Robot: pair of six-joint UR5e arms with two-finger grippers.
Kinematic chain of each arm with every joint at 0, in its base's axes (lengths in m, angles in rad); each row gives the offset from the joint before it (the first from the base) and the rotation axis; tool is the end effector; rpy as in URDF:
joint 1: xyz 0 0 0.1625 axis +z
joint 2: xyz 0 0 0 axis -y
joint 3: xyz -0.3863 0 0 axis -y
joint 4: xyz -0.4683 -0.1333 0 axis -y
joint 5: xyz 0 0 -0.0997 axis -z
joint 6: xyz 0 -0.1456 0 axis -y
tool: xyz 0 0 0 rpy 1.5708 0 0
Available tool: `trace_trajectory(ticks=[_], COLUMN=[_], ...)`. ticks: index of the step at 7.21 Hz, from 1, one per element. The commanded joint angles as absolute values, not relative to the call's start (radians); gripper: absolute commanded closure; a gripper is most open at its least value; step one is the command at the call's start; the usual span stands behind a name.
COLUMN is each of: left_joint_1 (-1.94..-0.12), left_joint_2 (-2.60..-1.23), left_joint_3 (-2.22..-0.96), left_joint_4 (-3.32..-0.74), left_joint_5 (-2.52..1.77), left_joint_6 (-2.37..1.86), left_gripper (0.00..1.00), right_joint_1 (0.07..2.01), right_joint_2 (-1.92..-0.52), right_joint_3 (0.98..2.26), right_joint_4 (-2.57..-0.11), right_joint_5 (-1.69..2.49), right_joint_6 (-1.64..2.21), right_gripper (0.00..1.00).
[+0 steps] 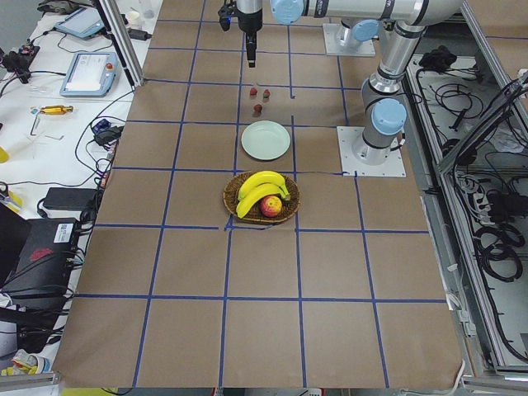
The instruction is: Collect all strawberries into plate
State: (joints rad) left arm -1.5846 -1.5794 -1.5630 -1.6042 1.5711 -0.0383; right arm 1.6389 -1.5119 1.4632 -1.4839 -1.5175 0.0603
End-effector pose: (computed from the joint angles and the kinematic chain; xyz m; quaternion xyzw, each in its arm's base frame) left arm -0.1411 -0.5644 0.3995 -0.0122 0.9998 0.0171 0.0006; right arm 0.1805 -0.5736 0.4218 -0.0034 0.9995 0.0208 0.0254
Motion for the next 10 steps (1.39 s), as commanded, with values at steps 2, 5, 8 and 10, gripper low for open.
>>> trace_trajectory(ticks=[2, 5, 8, 10], left_joint_1=[-1.585, -1.585, -1.627, -1.661], left_joint_2=[-1.575, -1.575, -1.669, -1.741], left_joint_3=[-1.571, -1.571, -1.688, -1.884], left_joint_4=[-1.603, -1.603, -1.387, -1.112], left_joint_5=[1.574, 1.574, 1.466, 1.463], left_joint_6=[-0.038, -0.038, -0.087, -0.127], left_gripper=[0.0, 0.0, 0.0, 0.0], right_joint_1=[1.631, 1.629, 1.631, 1.631], right_joint_2=[-1.528, -1.555, -1.557, -1.555], right_joint_3=[1.482, 1.558, 1.551, 1.549], right_joint_4=[-1.558, -1.644, -1.629, -1.631], right_joint_5=[-1.603, -1.592, -1.595, -1.592], right_joint_6=[0.07, 0.117, 0.114, 0.115], right_gripper=[0.03, 0.0, 0.0, 0.0])
